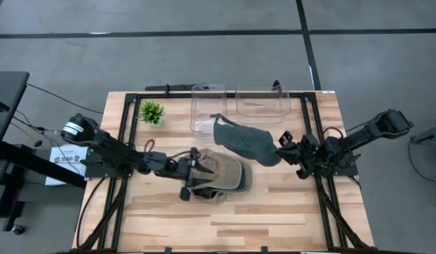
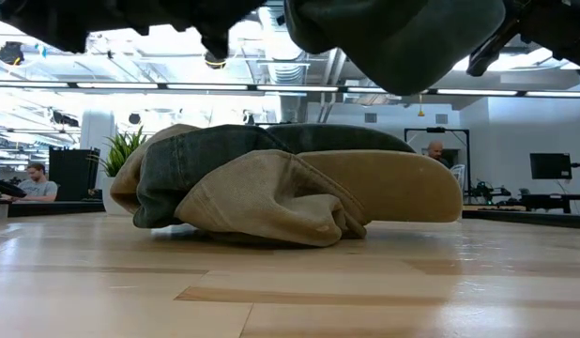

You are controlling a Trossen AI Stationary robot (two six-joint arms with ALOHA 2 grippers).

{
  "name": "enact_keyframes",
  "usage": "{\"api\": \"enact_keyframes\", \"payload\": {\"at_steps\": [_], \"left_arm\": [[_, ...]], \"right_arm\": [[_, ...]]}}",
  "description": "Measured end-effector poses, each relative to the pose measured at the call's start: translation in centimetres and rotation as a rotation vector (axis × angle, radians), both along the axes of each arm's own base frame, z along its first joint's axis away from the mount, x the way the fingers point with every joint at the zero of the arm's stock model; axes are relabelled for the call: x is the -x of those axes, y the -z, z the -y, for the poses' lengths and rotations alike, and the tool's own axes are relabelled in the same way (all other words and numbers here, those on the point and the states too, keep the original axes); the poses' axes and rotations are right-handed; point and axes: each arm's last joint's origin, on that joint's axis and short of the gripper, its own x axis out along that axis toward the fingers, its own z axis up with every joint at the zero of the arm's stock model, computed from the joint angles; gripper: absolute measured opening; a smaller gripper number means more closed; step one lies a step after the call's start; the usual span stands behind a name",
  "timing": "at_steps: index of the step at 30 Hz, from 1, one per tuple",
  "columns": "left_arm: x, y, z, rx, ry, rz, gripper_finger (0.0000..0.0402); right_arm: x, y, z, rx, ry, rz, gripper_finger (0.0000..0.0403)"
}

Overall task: Pick & Place hat
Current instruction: Put the black cap into the left transparent bin

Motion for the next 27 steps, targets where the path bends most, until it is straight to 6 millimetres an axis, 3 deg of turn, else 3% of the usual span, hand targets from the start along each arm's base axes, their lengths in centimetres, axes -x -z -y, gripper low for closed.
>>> {"api": "enact_keyframes", "payload": {"at_steps": [4, 12, 18, 27], "left_arm": [[-0.9, -0.1, 0.2, -0.035, -0.048, 0.005, 0.0134], [-0.5, -1.2, -0.1, -0.151, -0.111, 0.058, 0.0134], [-0.1, -2.3, -0.8, -0.239, -0.273, 0.085, 0.0134], [-0.4, -2.8, -2.6, -0.237, -0.273, 0.113, 0.0134]], "right_arm": [[-0.1, 0.2, -0.3, 0.004, -0.023, -0.010, 0.0004], [0.1, 0.1, -0.7, 0.009, -0.050, -0.009, 0.0004], [0.1, 0.2, -0.8, 0.018, -0.066, -0.007, 0.0004], [-0.3, 0.0, -0.9, 0.026, -0.069, -0.024, 0.0004]]}}
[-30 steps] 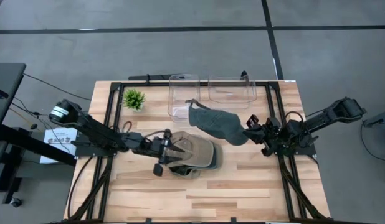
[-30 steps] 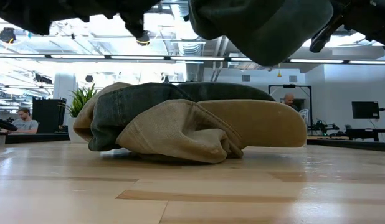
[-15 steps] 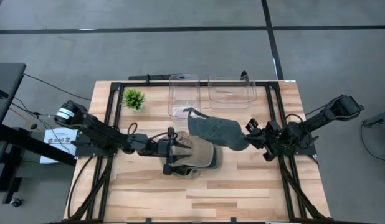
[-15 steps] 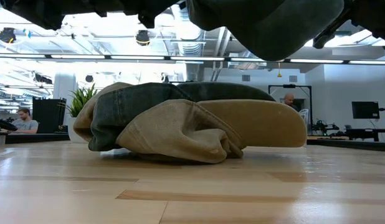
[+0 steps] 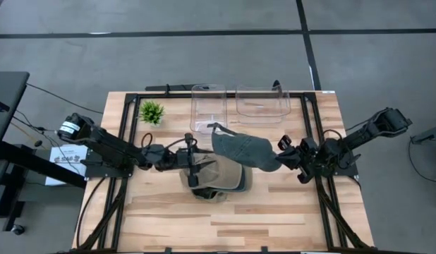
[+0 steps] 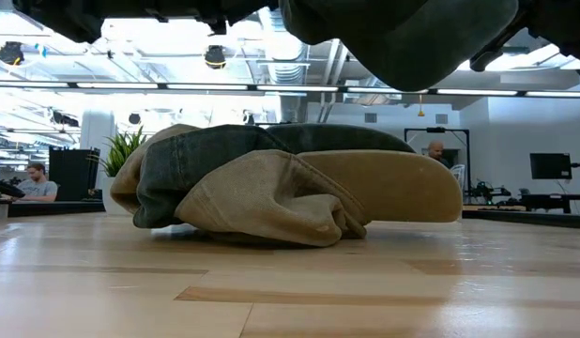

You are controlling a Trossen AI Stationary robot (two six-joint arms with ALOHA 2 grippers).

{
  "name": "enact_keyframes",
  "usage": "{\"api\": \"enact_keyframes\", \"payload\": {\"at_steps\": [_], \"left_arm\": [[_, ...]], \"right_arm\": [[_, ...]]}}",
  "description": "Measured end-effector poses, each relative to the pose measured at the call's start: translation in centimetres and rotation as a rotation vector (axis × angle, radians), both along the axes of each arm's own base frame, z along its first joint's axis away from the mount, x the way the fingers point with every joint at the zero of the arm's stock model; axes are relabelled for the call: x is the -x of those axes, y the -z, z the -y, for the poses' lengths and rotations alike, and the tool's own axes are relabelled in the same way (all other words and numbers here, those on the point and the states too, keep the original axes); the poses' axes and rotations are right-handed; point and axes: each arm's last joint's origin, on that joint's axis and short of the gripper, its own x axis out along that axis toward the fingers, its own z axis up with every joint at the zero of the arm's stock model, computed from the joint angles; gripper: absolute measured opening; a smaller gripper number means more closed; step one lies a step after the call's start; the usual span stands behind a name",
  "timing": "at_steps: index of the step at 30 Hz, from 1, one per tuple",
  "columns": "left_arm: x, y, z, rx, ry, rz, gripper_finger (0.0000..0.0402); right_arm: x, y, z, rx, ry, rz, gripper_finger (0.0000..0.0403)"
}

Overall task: Pick & Place hat
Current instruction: Put the black cap into the left transparent bin

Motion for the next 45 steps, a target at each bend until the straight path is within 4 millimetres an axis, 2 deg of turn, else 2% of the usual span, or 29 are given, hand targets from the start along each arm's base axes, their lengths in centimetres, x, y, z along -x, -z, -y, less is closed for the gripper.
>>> {"api": "enact_keyframes", "payload": {"at_steps": [9, 23, 34, 39, 45], "left_arm": [[-0.8, -1.3, -1.7, 0.008, -0.063, 0.058, 0.0134], [-1.5, -3.5, -1.4, -0.106, -0.032, 0.122, 0.0134], [-1.6, -4.2, -1.9, -0.197, -0.082, 0.145, 0.0134], [-1.1, -5.1, -2.7, -0.197, -0.172, 0.163, 0.0134], [0.4, -7.4, -3.6, -0.156, -0.229, 0.247, 0.0134]], "right_arm": [[-1.5, -0.8, -0.7, 0.052, -0.040, -0.084, 0.0004], [-1.9, -1.0, -1.1, 0.088, -0.101, -0.120, 0.0004], [-1.9, -1.0, -1.1, 0.094, -0.123, -0.118, 0.0004], [-1.9, -1.0, -1.2, 0.101, -0.139, -0.113, 0.0004], [-1.9, -0.9, -1.2, 0.106, -0.159, -0.124, 0.0004]]}}
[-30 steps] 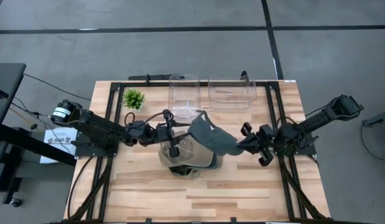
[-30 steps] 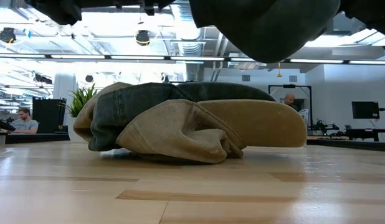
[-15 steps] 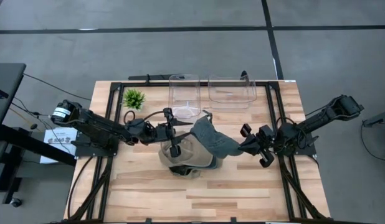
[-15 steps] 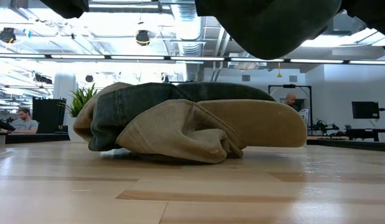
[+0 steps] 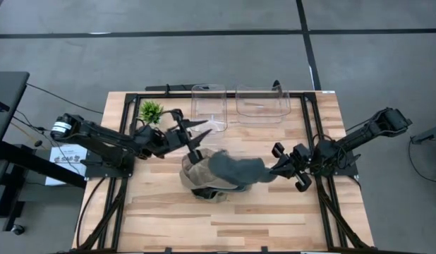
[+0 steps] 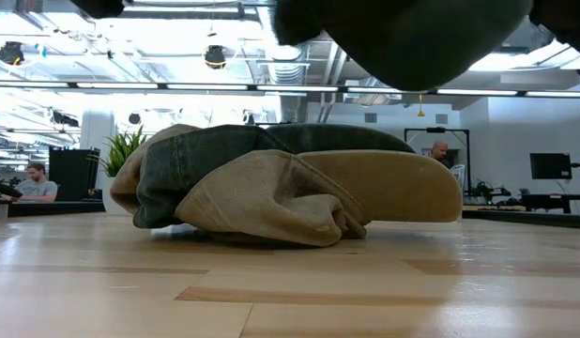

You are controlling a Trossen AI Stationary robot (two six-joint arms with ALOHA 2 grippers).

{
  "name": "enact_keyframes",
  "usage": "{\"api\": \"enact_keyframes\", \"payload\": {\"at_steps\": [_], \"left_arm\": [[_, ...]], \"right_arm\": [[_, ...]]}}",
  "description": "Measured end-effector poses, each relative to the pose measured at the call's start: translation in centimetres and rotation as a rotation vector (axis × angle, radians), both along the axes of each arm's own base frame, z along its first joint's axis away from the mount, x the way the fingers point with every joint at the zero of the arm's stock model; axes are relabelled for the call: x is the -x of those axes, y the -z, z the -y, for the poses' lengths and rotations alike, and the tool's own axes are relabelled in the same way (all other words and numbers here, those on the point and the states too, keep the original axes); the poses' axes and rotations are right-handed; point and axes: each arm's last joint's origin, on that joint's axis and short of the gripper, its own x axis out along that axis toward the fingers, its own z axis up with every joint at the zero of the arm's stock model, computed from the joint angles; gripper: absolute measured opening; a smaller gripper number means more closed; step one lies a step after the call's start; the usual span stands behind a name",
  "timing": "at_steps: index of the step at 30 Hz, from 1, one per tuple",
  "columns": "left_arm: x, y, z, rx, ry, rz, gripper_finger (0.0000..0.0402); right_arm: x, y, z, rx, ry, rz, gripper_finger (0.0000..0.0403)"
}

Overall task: Pick & Place hat
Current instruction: Put the black cap into the left transparent bin

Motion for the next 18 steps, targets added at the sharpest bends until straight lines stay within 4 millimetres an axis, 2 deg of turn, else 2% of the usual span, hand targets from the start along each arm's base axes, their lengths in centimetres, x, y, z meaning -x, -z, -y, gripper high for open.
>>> {"api": "enact_keyframes", "payload": {"at_steps": [6, 11, 15, 18], "left_arm": [[1.5, -1.2, -0.1, 0.074, 0.043, 0.068, 0.0134], [1.7, -0.1, 0.4, 0.127, 0.094, 0.021, 0.0134], [1.1, 1.5, 0.7, 0.117, 0.096, -0.056, 0.0134], [0.9, 1.7, 0.3, 0.106, 0.076, -0.055, 0.0134]], "right_arm": [[0.0, 0.0, 0.0, -0.002, 0.008, 0.004, 0.0004], [0.0, 0.0, 0.0, -0.001, 0.011, 0.005, 0.0004], [0.0, -0.1, 0.0, 0.000, 0.012, 0.006, 0.0004], [0.0, -0.1, 0.1, 0.003, 0.015, 0.008, 0.0004]]}}
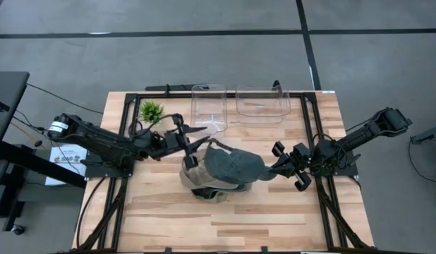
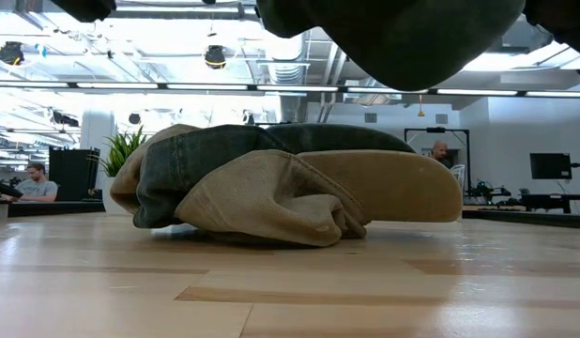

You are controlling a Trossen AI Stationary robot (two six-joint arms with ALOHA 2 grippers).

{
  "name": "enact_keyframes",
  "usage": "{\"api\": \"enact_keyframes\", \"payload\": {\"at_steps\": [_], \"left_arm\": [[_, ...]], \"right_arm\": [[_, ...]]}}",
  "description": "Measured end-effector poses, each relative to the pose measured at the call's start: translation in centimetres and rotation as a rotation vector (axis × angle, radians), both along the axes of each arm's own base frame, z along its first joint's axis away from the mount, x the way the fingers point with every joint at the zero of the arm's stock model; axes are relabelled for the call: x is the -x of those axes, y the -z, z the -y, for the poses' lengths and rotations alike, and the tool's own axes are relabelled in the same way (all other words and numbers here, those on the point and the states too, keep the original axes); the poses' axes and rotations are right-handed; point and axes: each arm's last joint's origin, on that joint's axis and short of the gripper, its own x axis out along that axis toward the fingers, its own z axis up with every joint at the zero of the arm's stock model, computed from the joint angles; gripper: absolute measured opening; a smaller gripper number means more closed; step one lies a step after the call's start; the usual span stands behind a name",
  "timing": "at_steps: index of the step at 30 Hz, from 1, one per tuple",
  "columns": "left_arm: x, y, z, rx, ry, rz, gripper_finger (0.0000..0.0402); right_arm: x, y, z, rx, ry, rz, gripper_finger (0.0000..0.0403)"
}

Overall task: Pick & Place hat
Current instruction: Put the black cap into the left transparent bin

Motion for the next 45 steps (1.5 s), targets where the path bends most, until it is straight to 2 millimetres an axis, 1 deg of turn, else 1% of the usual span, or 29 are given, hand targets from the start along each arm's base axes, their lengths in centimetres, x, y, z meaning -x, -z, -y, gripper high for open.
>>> {"api": "enact_keyframes", "payload": {"at_steps": [4, 8, 13, 18, 27, 32, 39, 42, 45], "left_arm": [[0.2, -0.7, -1.1, 0.007, -0.040, 0.069, 0.0132], [0.1, -1.6, -2.0, 0.010, -0.070, 0.113, 0.0121], [-1.3, -1.3, -2.5, 0.006, -0.089, 0.091, 0.0102], [-3.2, -0.4, -2.1, -0.011, -0.054, 0.051, 0.0091], [-5.4, 0.7, -1.2, 0.018, 0.044, 0.025, 0.0076], [-7.3, 0.7, -1.0, 0.023, 0.045, 0.024, 0.0062], [-10.0, -0.1, -0.7, 0.022, 0.053, 0.061, 0.0043], [-10.8, -0.2, -0.5, 0.012, 0.088, 0.069, 0.0040], [-11.4, 0.0, -0.2, 0.035, 0.160, 0.070, 0.0040]], "right_arm": [[0.0, 0.0, 0.0, 0.002, 0.001, 0.001, 0.0004], [0.0, 0.0, 0.0, 0.003, 0.003, 0.000, 0.0004], [-0.5, -0.4, -0.1, 0.028, 0.009, -0.018, 0.0004], [-0.9, -0.5, -0.3, 0.042, 0.017, -0.036, 0.0004], [-1.0, -0.4, -0.2, 0.047, 0.065, -0.045, 0.0004], [-1.0, -0.4, -0.2, 0.047, 0.065, -0.045, 0.0004], [-1.0, -0.4, -0.2, 0.047, 0.065, -0.045, 0.0004], [-1.0, -0.4, -0.2, 0.047, 0.065, -0.045, 0.0004], [-1.0, -0.4, -0.2, 0.053, 0.068, -0.043, 0.0004]]}}
